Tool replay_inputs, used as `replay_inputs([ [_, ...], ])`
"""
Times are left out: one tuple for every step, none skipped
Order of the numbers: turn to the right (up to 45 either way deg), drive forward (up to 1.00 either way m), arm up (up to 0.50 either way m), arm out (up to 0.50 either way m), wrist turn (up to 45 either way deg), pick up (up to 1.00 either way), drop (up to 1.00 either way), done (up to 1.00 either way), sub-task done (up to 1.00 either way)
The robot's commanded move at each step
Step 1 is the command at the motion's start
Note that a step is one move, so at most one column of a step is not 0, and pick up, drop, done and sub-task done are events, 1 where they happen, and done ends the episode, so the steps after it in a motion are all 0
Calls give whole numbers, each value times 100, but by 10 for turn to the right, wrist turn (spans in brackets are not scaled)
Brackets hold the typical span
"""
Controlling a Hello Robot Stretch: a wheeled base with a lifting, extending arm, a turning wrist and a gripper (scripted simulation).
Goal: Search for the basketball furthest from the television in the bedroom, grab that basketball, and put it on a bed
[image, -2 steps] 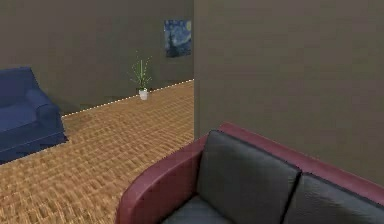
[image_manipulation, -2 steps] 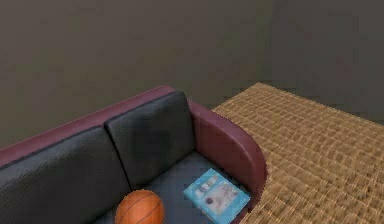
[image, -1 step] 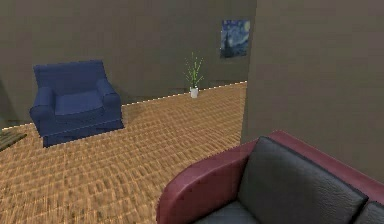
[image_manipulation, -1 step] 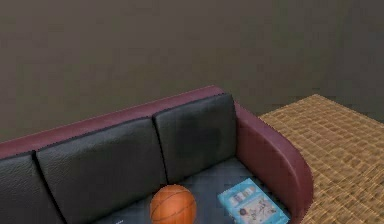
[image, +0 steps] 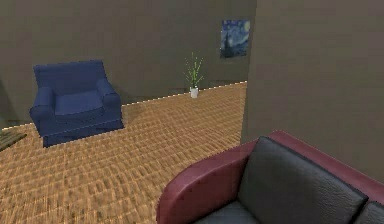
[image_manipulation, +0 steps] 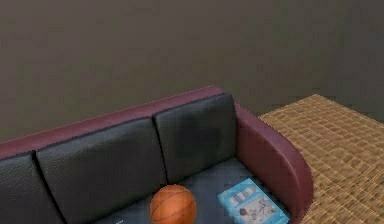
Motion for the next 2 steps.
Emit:
replay_inputs([
  [0,0,4,0,0,0,0,0,0],
  [0,0,0,18,0,0,0,0,0],
])
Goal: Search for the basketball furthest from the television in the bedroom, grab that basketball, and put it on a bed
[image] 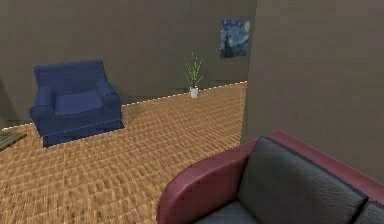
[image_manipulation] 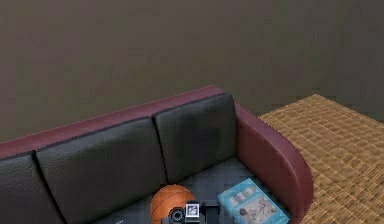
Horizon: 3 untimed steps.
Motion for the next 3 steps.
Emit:
replay_inputs([
  [0,0,0,0,450,0,0,0,0],
  [0,0,0,0,450,0,0,0,0],
  [0,0,0,0,450,0,0,0,0],
])
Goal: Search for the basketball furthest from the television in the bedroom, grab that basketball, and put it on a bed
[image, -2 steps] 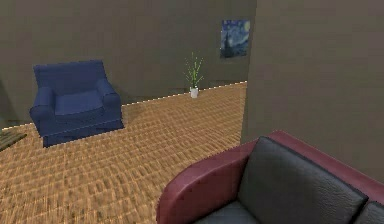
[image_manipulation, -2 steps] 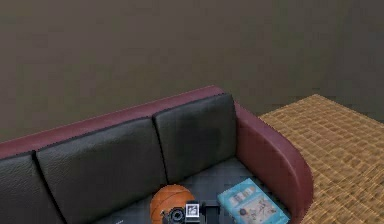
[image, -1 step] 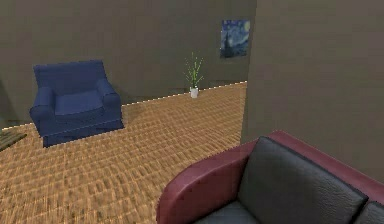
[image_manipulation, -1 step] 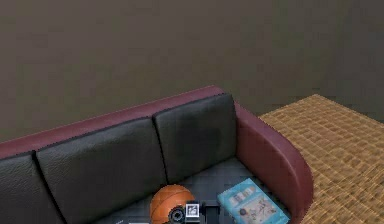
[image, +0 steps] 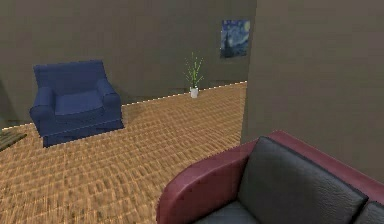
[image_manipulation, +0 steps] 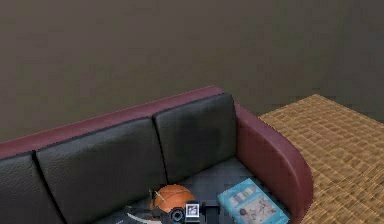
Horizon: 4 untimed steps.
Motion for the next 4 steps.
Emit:
replay_inputs([
  [0,0,0,0,270,0,0,0,0],
  [0,0,-30,0,0,0,0,0,0],
  [0,0,0,0,0,100,0,0,0],
  [0,0,10,0,0,0,0,0,0],
])
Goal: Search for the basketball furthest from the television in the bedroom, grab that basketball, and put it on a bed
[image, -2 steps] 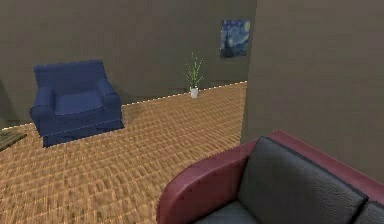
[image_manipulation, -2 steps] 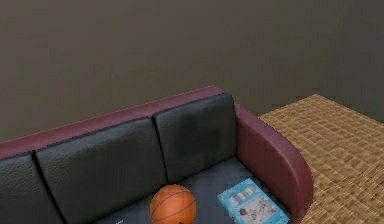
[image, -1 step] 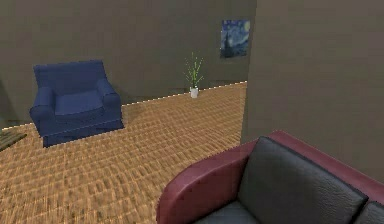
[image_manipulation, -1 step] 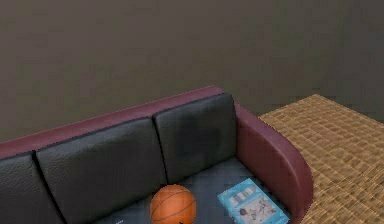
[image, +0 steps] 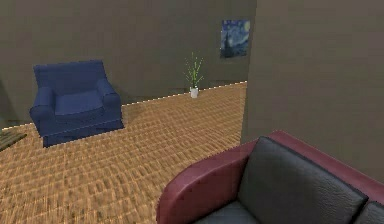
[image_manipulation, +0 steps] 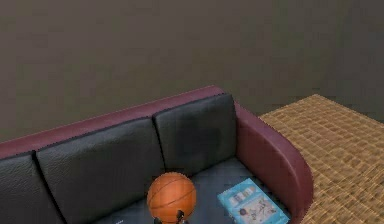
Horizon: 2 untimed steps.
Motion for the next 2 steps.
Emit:
replay_inputs([
  [0,0,50,0,0,0,0,0,0],
  [0,0,4,0,0,0,0,0,0],
])
